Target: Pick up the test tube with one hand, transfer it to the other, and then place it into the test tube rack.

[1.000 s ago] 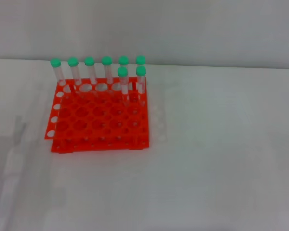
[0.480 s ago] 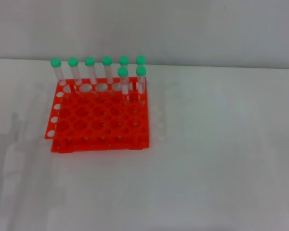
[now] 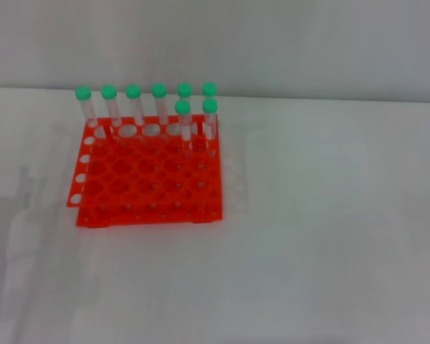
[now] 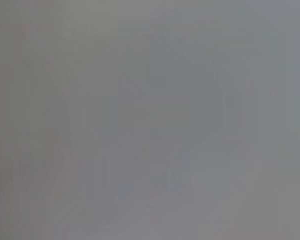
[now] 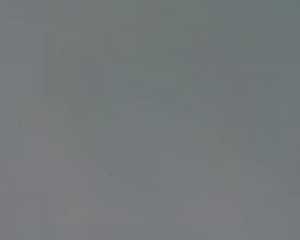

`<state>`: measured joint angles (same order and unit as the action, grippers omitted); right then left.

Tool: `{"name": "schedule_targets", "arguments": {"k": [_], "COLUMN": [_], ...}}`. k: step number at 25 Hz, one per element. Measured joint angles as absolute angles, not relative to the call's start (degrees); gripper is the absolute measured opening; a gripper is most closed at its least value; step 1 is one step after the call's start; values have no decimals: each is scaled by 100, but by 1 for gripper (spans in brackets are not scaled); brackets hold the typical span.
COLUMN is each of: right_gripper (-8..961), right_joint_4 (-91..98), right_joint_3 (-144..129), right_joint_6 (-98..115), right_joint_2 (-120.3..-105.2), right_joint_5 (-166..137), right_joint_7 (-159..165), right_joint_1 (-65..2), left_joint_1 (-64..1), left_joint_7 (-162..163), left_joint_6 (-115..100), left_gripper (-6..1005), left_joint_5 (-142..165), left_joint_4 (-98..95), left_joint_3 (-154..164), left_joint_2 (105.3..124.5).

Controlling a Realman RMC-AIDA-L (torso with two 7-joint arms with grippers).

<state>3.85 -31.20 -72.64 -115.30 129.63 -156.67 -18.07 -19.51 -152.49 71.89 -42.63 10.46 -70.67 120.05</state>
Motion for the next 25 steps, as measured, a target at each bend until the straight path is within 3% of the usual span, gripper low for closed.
{"name": "schedule_targets", "arguments": {"k": [25], "right_gripper": [877], "right_joint_4": [378], "right_joint_3": [-3120], "right_joint_6": [-7260], "right_joint_2": [-11532], "right_joint_5": [12963], "right_joint_7": [-15668], "right_joint_1": [-1942], "left_joint_1": [-2038], "left_joint_7": [-15249], "left_joint_6": [7187], "left_gripper": [876], "left_joint_5": [-4280], "left_joint_4": [1055], "left_joint_3": [-7076], "left_joint_2": [11999]}}
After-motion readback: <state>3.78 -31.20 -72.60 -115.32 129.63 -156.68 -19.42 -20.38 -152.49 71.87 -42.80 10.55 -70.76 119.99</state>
